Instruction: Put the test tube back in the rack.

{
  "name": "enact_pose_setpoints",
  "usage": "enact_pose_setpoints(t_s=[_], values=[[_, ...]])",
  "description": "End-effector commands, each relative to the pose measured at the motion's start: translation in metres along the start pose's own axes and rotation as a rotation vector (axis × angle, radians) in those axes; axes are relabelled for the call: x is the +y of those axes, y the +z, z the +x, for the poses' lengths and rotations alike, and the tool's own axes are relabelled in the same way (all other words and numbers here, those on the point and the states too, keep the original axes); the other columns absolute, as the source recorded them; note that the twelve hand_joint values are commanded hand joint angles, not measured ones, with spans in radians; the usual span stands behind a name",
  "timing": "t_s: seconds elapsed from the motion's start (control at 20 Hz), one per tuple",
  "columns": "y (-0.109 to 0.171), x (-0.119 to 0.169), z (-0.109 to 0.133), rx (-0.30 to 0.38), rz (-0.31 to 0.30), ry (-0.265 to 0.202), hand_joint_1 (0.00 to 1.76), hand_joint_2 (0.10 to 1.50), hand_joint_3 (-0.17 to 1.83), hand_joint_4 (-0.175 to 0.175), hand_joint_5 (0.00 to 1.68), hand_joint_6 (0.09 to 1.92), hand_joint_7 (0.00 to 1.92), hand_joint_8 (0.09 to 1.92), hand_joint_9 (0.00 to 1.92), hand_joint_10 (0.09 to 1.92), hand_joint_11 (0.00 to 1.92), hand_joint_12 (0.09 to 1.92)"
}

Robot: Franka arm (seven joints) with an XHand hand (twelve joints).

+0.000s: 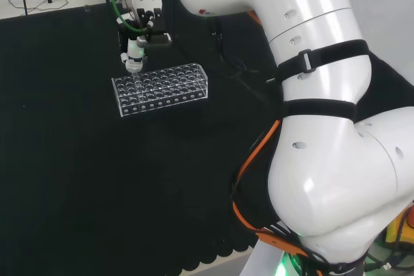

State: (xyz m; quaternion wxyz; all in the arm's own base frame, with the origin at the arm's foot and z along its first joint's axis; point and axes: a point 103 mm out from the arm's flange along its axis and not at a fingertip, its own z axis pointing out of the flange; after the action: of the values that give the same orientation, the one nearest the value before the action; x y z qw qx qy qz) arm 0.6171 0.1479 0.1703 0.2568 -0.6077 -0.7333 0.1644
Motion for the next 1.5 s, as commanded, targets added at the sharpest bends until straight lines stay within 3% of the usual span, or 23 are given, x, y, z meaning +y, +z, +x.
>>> enact_pose_setpoints(t_s=[0.05, 0.1, 0.2, 0.3, 0.4, 0.85, 1.5], values=[[-0.003, -0.006, -0.003, 0.038, 0.012, -0.028, 1.39, 0.66, 0.58, -0.175, 1.32, 0.52, 1.38, 0.6, 1.41, 0.32, 0.81, 1.23], [-0.006, -0.009, -0.003, 0.042, 0.006, -0.04, 1.33, 0.65, 0.55, -0.175, 1.2, 0.58, 1.29, 0.68, 1.31, 0.5, 0.69, 1.3], [-0.014, -0.014, -0.004, 0.042, -0.009, -0.059, 1.24, 0.54, 0.66, -0.137, 0.9, 0.73, 0.99, 0.88, 1.06, 0.76, 0.47, 1.41], [-0.023, -0.02, -0.002, 0.042, -0.025, -0.077, 1.18, 0.47, 0.74, -0.103, 0.7, 0.83, 0.77, 1.0, 0.88, 0.89, 0.34, 1.47], [-0.032, -0.026, 0.0, 0.044, -0.039, -0.09, 1.15, 0.45, 0.76, -0.085, 0.6, 0.86, 0.65, 1.03, 0.79, 0.93, 0.27, 1.49], [-0.072, -0.068, 0.001, 0.041, -0.115, -0.127, 1.13, 0.45, 0.74, -0.069, 0.54, 0.84, 0.55, 1.03, 0.72, 0.95, 0.2, 1.52], [-0.12, -0.132, -0.005, 0.054, -0.241, -0.118, 1.11, 0.46, 0.72, -0.068, 0.54, 0.83, 0.55, 1.03, 0.71, 0.95, 0.19, 1.53]])
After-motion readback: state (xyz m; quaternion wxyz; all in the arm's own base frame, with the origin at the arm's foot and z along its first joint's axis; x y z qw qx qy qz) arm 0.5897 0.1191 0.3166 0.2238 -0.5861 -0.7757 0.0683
